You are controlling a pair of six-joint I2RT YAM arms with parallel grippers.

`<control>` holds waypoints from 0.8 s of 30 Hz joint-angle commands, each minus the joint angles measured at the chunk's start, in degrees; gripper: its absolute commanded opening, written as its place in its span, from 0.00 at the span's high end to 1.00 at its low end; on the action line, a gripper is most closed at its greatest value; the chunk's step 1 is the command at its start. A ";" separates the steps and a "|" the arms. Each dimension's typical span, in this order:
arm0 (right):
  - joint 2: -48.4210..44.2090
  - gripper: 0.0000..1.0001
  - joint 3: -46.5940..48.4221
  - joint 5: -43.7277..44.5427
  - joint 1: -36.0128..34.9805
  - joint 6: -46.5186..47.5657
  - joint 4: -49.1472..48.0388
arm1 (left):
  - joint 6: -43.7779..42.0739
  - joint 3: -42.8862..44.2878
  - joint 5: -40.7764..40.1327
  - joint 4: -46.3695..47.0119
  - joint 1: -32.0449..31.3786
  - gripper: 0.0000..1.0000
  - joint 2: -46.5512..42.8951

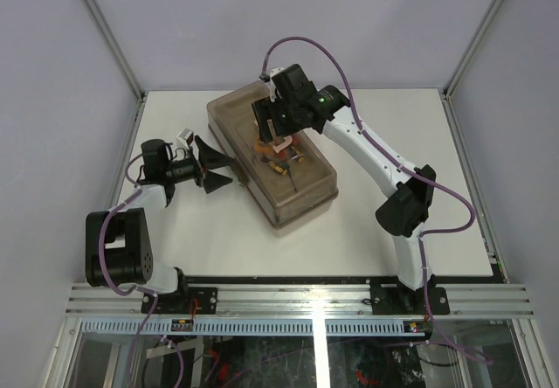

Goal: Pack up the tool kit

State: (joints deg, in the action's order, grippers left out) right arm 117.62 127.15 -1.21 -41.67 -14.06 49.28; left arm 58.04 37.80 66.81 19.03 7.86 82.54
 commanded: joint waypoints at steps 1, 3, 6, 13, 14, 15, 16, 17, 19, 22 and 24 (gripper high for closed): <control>-1.27 0.16 -0.05 -1.18 -0.18 -0.74 -1.80 | -7.23 0.92 0.61 -5.31 -0.14 0.00 1.34; -1.57 0.17 -0.30 -1.06 -0.23 -0.83 -1.51 | -7.52 0.83 0.58 -4.22 -0.15 0.00 2.74; -2.10 0.17 -0.74 -0.88 -0.23 -0.86 -1.30 | -5.13 0.48 0.52 0.86 -0.21 0.00 3.86; -2.84 0.17 -1.10 -0.30 -0.55 -1.39 -0.95 | 0.28 0.07 0.17 12.88 -1.58 0.00 7.24; -2.88 0.17 -1.05 -0.21 -0.67 -1.45 -0.85 | 1.71 -0.21 0.13 15.32 -1.80 0.00 7.74; -2.94 0.17 -1.18 -0.07 -0.81 -1.46 -0.78 | 3.13 -0.54 0.09 17.41 -1.96 0.00 8.33; -3.04 0.17 -1.28 0.14 -0.86 -1.49 -0.69 | 4.20 -0.75 0.16 19.11 -2.23 0.00 8.75; -3.14 0.17 -1.37 0.29 -0.94 -1.48 -0.63 | 5.07 -0.86 0.12 20.45 -2.42 0.00 9.11; -3.44 0.17 -1.91 0.46 -1.03 -1.57 -0.64 | 5.55 -1.14 0.10 21.62 -2.84 0.00 9.52; -3.75 0.17 -2.27 0.64 -1.00 -1.57 -0.67 | 4.45 -1.52 -0.36 21.35 -3.43 0.00 10.03; -3.87 0.17 -2.45 0.77 -0.99 -1.58 -0.71 | 2.78 -1.80 -0.72 19.84 -3.48 0.00 10.32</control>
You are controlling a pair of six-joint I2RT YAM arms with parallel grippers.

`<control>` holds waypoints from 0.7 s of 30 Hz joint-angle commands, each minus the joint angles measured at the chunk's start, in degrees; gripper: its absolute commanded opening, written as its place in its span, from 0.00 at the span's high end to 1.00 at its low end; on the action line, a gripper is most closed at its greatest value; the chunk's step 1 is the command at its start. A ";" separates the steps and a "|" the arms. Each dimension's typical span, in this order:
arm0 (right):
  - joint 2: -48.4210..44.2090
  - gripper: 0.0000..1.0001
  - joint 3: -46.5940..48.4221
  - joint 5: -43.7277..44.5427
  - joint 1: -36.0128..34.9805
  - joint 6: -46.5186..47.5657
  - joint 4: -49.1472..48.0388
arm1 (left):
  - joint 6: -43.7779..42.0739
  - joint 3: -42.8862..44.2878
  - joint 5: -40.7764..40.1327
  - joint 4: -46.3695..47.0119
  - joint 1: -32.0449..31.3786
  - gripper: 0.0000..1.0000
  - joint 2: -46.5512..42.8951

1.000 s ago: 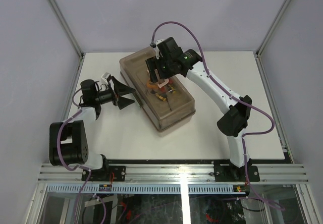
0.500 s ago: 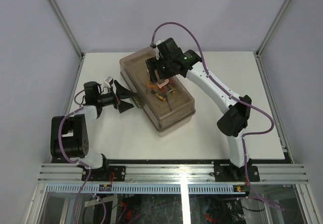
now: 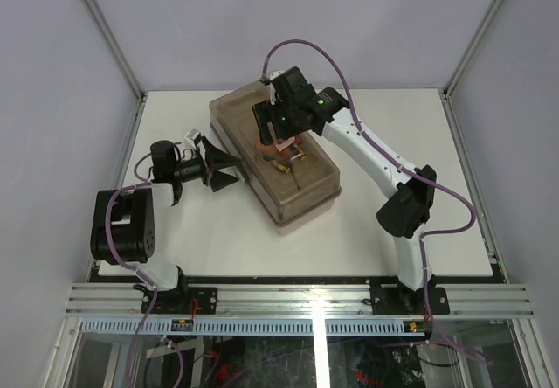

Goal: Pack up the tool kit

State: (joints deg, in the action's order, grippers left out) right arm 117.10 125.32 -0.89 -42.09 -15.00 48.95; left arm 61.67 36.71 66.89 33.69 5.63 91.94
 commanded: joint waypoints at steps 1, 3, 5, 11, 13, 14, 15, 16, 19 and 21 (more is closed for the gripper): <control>-3.37 0.17 -0.72 0.37 -0.62 -0.67 -0.49 | -1.55 -0.94 -0.97 4.64 -1.32 0.00 1.22; -3.32 0.17 -0.72 0.35 -0.67 -0.81 -0.48 | -2.25 -1.11 -0.98 4.48 -1.35 0.00 1.66; -3.26 0.17 -0.69 0.26 -0.80 -0.88 -0.58 | -2.71 -0.99 -0.99 4.32 -1.37 0.00 2.06; -2.96 0.17 -0.55 0.27 -0.94 -1.00 -0.41 | -3.53 -0.24 -1.34 4.25 -1.35 0.00 3.56; -2.95 0.17 -0.59 0.27 -0.97 -1.06 -0.40 | -3.32 0.00 -1.40 5.03 -1.36 0.00 4.03; -2.95 0.17 -0.59 0.30 -0.99 -1.10 -0.35 | -3.08 0.09 -1.48 5.58 -1.36 0.00 4.33; -2.95 0.17 -0.60 0.39 -1.05 -1.13 -0.35 | -2.68 0.09 -1.47 6.43 -1.33 0.00 4.60; -2.98 0.17 -0.59 0.44 -1.06 -1.14 -0.33 | -1.93 -0.01 -1.45 7.69 -1.39 0.00 4.98; -2.97 0.17 -0.56 0.62 -1.13 -1.19 -0.05 | 1.21 -0.55 -1.30 12.43 -1.40 0.00 5.74; -2.94 0.17 -0.51 0.66 -1.16 -1.17 0.07 | 2.81 -0.67 -1.05 14.50 -1.47 0.00 6.02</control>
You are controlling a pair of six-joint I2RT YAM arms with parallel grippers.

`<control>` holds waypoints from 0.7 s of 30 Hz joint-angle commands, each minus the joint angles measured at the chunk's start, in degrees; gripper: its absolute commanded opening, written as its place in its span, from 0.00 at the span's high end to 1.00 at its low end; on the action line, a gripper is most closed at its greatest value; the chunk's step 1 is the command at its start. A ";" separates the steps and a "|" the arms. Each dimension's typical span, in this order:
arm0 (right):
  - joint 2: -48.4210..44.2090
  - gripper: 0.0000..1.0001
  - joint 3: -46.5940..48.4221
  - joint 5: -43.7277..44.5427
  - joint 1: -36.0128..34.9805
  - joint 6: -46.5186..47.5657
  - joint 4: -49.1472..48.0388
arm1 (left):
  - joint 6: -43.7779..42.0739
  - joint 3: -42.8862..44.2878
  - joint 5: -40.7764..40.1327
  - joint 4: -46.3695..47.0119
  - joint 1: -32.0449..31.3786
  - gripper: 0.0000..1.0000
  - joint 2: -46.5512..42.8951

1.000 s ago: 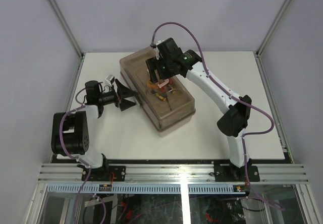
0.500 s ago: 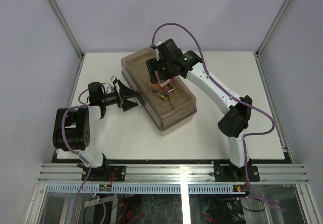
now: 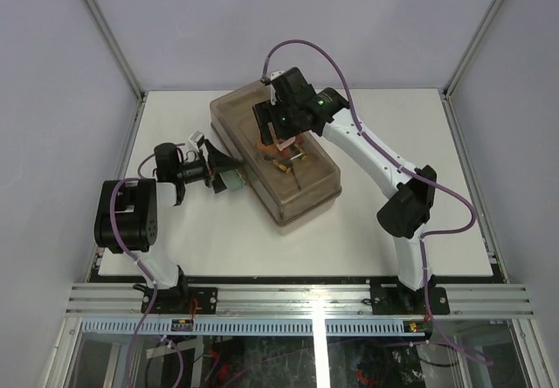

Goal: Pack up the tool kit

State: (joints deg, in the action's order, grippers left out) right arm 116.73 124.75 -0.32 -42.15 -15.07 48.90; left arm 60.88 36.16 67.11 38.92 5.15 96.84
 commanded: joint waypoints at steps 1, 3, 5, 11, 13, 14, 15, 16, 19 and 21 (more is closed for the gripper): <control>-2.59 0.17 0.01 0.26 -1.17 -1.10 0.22 | 4.26 -0.18 -1.07 9.80 -0.88 0.00 1.10; -2.69 0.18 0.01 0.31 -1.26 -1.06 0.31 | 4.82 -0.20 -0.49 9.88 -0.92 0.00 0.40; -2.73 0.18 -0.03 0.47 -1.25 -0.99 0.31 | 3.64 -0.30 -0.11 7.79 -0.88 0.00 -1.23; -3.09 0.17 -1.27 0.36 -1.35 -1.36 -0.80 | -6.60 0.37 0.70 -7.54 -0.85 0.00 -6.93; -3.28 0.18 -1.94 0.08 -1.29 -1.52 -1.37 | -9.43 0.45 0.66 -11.18 -0.88 0.00 -7.58; -3.34 0.18 -2.16 0.01 -1.39 -1.54 -1.44 | -10.03 0.35 0.55 -11.97 -0.82 0.00 -7.60; -3.35 0.18 -2.15 -0.03 -1.43 -1.55 -1.44 | -10.08 -0.01 0.45 -11.86 -0.90 0.00 -7.32; -3.39 0.18 -2.14 -0.03 -1.43 -1.45 -1.33 | -9.62 -0.34 0.39 -11.17 -0.90 0.00 -7.05; -3.45 0.18 -2.05 0.05 -1.41 -1.14 -1.06 | -7.17 -1.21 0.18 -7.85 -0.96 0.00 -6.94; -3.44 0.18 -1.76 0.08 -1.42 -1.04 -0.71 | -6.89 -0.81 0.13 -7.99 -0.92 0.00 -7.50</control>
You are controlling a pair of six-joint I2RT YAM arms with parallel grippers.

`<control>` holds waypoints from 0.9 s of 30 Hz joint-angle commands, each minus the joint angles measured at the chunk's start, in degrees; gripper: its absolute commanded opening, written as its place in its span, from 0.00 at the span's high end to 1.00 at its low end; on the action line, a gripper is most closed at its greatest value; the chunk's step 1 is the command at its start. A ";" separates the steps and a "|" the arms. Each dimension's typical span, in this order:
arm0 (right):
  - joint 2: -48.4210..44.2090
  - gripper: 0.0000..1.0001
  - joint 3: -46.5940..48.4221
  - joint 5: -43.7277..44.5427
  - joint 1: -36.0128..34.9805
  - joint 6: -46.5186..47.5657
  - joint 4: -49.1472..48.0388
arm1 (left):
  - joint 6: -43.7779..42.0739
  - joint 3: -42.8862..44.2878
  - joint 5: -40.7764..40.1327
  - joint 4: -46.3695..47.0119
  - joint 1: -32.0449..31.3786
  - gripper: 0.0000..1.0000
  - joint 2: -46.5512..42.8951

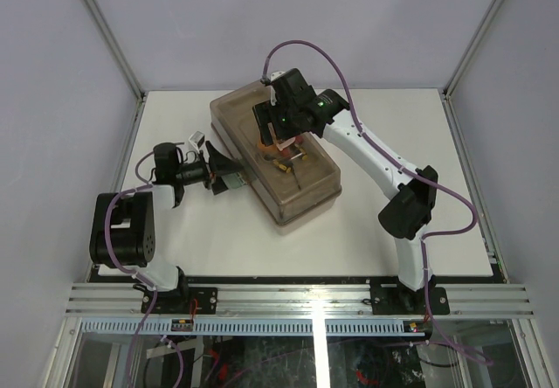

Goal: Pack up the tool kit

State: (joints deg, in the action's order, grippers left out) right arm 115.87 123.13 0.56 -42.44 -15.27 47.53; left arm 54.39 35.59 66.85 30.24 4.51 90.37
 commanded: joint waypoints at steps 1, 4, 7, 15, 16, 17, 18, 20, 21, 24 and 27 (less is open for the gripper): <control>-2.51 0.18 -0.01 -0.74 -1.12 -0.84 0.72 | -0.61 0.15 0.43 0.02 -0.25 0.00 -1.29; -2.54 0.18 -0.02 -0.68 -1.20 -0.95 0.57 | -2.71 1.97 0.80 -4.18 -0.26 0.00 -2.17; -2.73 0.18 -0.47 -0.69 -1.30 -1.29 -0.07 | -6.15 4.41 1.35 -9.44 -0.23 0.00 -3.20; -4.26 0.18 -3.09 -0.32 -1.49 -1.42 -1.13 | -13.99 9.60 1.74 -23.78 -0.27 0.00 -5.59; -4.52 0.18 -3.67 -0.25 -1.51 -1.43 -1.39 | -14.64 9.96 1.76 -24.78 -0.22 0.00 -5.78; -4.74 0.18 -4.10 -0.22 -1.51 -1.43 -1.56 | -15.20 10.22 1.70 -25.60 -0.27 0.00 -5.82; -4.92 0.18 -4.42 -0.27 -1.47 -1.43 -1.75 | -15.67 10.49 1.56 -26.25 -0.23 0.00 -5.76; -5.25 0.18 -4.97 -0.39 -1.44 -1.43 -2.20 | -15.83 10.73 1.27 -26.79 -0.25 0.00 -5.56; -5.34 0.18 -5.14 -0.38 -1.51 -1.50 -2.35 | -15.74 10.96 1.10 -26.95 -0.21 0.00 -5.53; -5.77 0.18 -5.53 -0.22 -1.51 -1.61 -2.75 | -15.80 11.49 0.56 -27.54 -0.24 0.00 -5.60; -6.30 0.18 -6.39 -0.12 -1.51 -1.69 -3.07 | -16.51 11.41 -0.55 -28.06 -0.22 0.00 -5.14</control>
State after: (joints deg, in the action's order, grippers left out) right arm 113.51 117.93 0.45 -43.55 -16.12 44.75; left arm 40.07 45.52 66.98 3.99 4.49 86.04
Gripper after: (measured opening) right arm 0.826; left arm 0.997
